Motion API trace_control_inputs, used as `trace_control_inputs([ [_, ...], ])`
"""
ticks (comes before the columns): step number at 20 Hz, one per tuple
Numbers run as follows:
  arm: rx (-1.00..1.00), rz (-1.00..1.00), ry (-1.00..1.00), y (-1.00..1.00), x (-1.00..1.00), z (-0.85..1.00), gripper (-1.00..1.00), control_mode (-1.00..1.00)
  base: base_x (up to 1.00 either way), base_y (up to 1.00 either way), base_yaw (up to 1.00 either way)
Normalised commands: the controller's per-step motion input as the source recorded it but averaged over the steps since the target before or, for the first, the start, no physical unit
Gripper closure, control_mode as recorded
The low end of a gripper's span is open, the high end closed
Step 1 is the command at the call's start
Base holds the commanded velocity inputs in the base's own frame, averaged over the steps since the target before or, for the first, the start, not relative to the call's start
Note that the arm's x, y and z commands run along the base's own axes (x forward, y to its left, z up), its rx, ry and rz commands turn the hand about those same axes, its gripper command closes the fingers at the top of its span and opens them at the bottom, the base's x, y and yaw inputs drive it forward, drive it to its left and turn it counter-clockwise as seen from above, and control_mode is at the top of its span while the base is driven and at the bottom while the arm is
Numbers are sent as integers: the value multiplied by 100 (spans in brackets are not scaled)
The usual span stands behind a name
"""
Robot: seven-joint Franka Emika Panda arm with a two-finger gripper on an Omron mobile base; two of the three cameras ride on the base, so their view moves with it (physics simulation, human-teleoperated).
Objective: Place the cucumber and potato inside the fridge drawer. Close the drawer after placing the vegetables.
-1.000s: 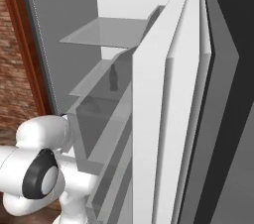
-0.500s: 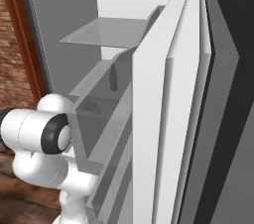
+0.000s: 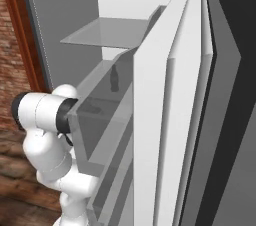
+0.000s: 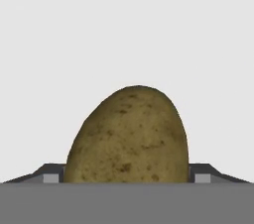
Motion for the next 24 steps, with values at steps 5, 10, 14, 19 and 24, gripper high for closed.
trace_control_inputs([
  [5, 0, 1, 6, 0, 3, -25, -100, -100, 0, 0, 0],
  [10, 0, 0, 0, 0, -3, 5, -100, -100, 0, 0, 0],
  [14, 0, 0, -2, 4, -7, 46, -100, -100, 0, 0, 0],
  [19, 0, 0, -7, 0, -21, 95, -100, -100, 0, 0, 0],
  [24, 0, 0, -12, 7, -75, 99, -100, -100, 0, 0, 0],
])
